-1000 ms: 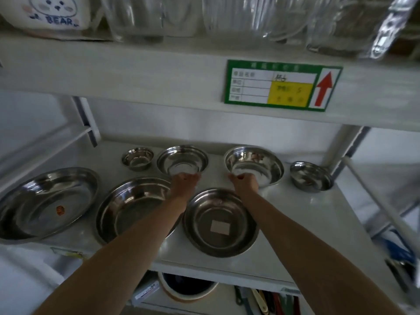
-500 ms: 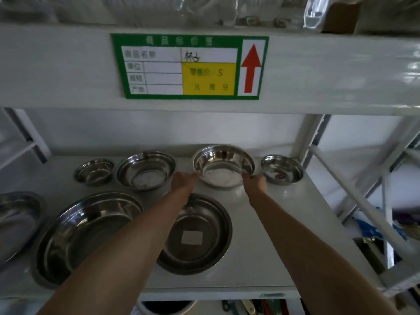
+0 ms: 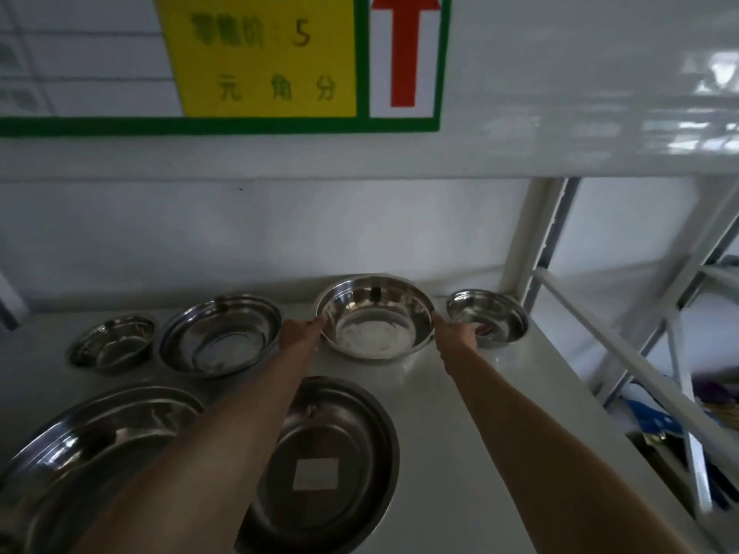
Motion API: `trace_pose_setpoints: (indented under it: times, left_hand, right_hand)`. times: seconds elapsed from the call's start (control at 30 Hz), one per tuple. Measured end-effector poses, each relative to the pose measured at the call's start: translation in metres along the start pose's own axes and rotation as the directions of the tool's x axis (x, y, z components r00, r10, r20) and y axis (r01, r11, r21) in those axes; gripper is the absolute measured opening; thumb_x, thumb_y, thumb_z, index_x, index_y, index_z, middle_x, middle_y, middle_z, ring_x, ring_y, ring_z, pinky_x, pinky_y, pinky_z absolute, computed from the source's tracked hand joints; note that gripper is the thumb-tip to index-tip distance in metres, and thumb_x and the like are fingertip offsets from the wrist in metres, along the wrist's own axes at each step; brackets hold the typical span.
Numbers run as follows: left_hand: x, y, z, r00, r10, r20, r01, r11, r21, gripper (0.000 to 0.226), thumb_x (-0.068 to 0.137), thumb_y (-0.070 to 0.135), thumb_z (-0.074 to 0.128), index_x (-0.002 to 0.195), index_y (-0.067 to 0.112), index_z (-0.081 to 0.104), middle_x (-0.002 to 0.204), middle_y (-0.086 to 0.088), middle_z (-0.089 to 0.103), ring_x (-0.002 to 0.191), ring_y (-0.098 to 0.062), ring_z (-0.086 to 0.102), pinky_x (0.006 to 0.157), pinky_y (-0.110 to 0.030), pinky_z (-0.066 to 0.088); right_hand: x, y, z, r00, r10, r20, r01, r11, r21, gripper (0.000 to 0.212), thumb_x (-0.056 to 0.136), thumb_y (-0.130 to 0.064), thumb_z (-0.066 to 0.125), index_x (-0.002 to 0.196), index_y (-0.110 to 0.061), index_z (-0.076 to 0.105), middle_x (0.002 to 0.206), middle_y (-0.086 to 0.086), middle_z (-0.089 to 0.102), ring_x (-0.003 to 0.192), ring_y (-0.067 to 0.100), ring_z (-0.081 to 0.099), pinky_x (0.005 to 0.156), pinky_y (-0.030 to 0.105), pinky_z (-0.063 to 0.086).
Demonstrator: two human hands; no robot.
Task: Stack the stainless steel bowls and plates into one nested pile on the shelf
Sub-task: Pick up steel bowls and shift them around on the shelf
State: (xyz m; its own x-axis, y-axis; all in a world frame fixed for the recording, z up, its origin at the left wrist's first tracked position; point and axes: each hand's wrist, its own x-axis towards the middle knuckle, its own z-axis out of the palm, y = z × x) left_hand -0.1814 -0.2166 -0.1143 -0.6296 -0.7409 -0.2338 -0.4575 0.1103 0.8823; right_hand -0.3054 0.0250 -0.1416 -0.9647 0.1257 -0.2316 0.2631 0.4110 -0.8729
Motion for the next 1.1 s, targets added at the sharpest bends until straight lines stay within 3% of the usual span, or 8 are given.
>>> trace_pose_setpoints:
  times: [0.07, 0.17, 0.37, 0.47, 0.6, 0.73, 0.93, 1.1]
  left_hand:
    - [0.016, -0.007, 0.007, 1.0, 0.015, -0.011, -0.016, 0.999, -0.032, 0.072, 0.062, 0.059, 0.066, 0.09, -0.007, 0.072, 0.095, -0.027, 0.073, 0.093, -0.036, 0.071, 0.083, -0.047, 0.057]
    - [0.004, 0.002, 0.005, 0.999, 0.014, -0.033, -0.017, 0.997, -0.074, 0.057, 0.072, 0.049, 0.069, 0.079, -0.007, 0.072, 0.084, -0.028, 0.072, 0.082, -0.037, 0.072, 0.076, -0.044, 0.057]
    - [0.006, 0.004, 0.011, 0.998, -0.004, -0.069, -0.01, 0.979, -0.201, 0.044, 0.086, 0.035, 0.063, 0.074, -0.007, 0.07, 0.05, -0.013, 0.053, 0.041, -0.022, 0.048, 0.052, -0.026, 0.041]
    - [0.01, 0.005, 0.013, 0.997, -0.018, -0.075, -0.001, 0.969, -0.246, 0.039, 0.085, 0.028, 0.065, 0.087, -0.01, 0.071, 0.051, -0.011, 0.052, 0.041, -0.021, 0.046, 0.045, -0.024, 0.036]
    - [0.012, 0.006, 0.014, 0.996, -0.026, -0.087, -0.005, 0.938, -0.345, 0.03, 0.081, 0.018, 0.068, 0.092, -0.009, 0.071, 0.075, -0.028, 0.068, 0.051, -0.022, 0.052, 0.06, -0.032, 0.044]
    - [0.013, 0.008, 0.015, 0.994, -0.039, -0.101, -0.002, 0.926, -0.377, 0.023, 0.081, 0.012, 0.066, 0.097, -0.004, 0.069, 0.097, -0.025, 0.071, 0.078, -0.03, 0.064, 0.075, -0.042, 0.055]
    - [0.008, 0.017, 0.011, 0.995, -0.037, -0.092, -0.002, 0.92, -0.391, 0.019, 0.082, 0.012, 0.066, 0.096, -0.002, 0.069, 0.087, -0.018, 0.067, 0.075, -0.027, 0.061, 0.073, -0.04, 0.056]
    - [0.004, 0.027, 0.002, 0.998, -0.032, -0.061, 0.0, 0.887, -0.462, 0.015, 0.083, 0.01, 0.065, 0.095, 0.002, 0.069, 0.078, -0.012, 0.066, 0.064, -0.024, 0.061, 0.056, -0.033, 0.054]
  right_hand:
    - [0.019, 0.008, 0.011, 1.0, -0.022, -0.021, 0.021, 0.999, -0.033, 0.126, 0.053, -0.095, 0.034, 0.128, 0.004, 0.055, 0.108, 0.015, 0.065, 0.087, 0.022, 0.055, 0.077, 0.038, 0.047]
    - [0.004, -0.006, 0.009, 0.999, -0.044, -0.024, 0.043, 0.999, -0.02, 0.09, 0.075, -0.072, 0.047, 0.115, 0.008, 0.062, 0.104, 0.027, 0.067, 0.08, 0.021, 0.048, 0.087, 0.044, 0.053]
    - [-0.007, -0.016, 0.013, 0.999, -0.03, -0.043, 0.032, 0.999, 0.028, 0.066, 0.089, -0.049, 0.053, 0.118, 0.01, 0.056, 0.113, 0.03, 0.066, 0.103, 0.044, 0.066, 0.088, 0.048, 0.054]
    - [-0.01, -0.017, 0.015, 0.995, -0.064, -0.078, 0.065, 0.998, 0.01, 0.057, 0.091, -0.043, 0.053, 0.107, 0.01, 0.063, 0.11, 0.031, 0.066, 0.101, 0.046, 0.065, 0.088, 0.052, 0.054]
    - [-0.023, -0.023, 0.011, 0.988, -0.087, -0.127, 0.091, 0.995, 0.029, 0.042, 0.092, -0.033, 0.056, 0.101, 0.006, 0.068, 0.109, 0.029, 0.067, 0.105, 0.043, 0.062, 0.09, 0.041, 0.048]
    - [-0.026, -0.026, 0.011, 0.986, -0.065, -0.155, 0.077, 0.994, 0.072, 0.029, 0.09, -0.024, 0.057, 0.099, 0.002, 0.067, 0.104, 0.025, 0.069, 0.102, 0.042, 0.063, 0.088, 0.039, 0.048]
    - [-0.03, -0.028, 0.008, 0.986, -0.038, -0.163, 0.056, 0.993, 0.106, 0.026, 0.089, -0.024, 0.057, 0.1, -0.004, 0.067, 0.101, 0.022, 0.07, 0.099, 0.041, 0.064, 0.089, 0.043, 0.053]
    - [-0.035, -0.041, 0.001, 0.982, -0.077, -0.173, 0.1, 0.987, 0.126, 0.025, 0.089, -0.025, 0.054, 0.1, -0.005, 0.063, 0.097, 0.021, 0.069, 0.091, 0.041, 0.066, 0.084, 0.05, 0.055]
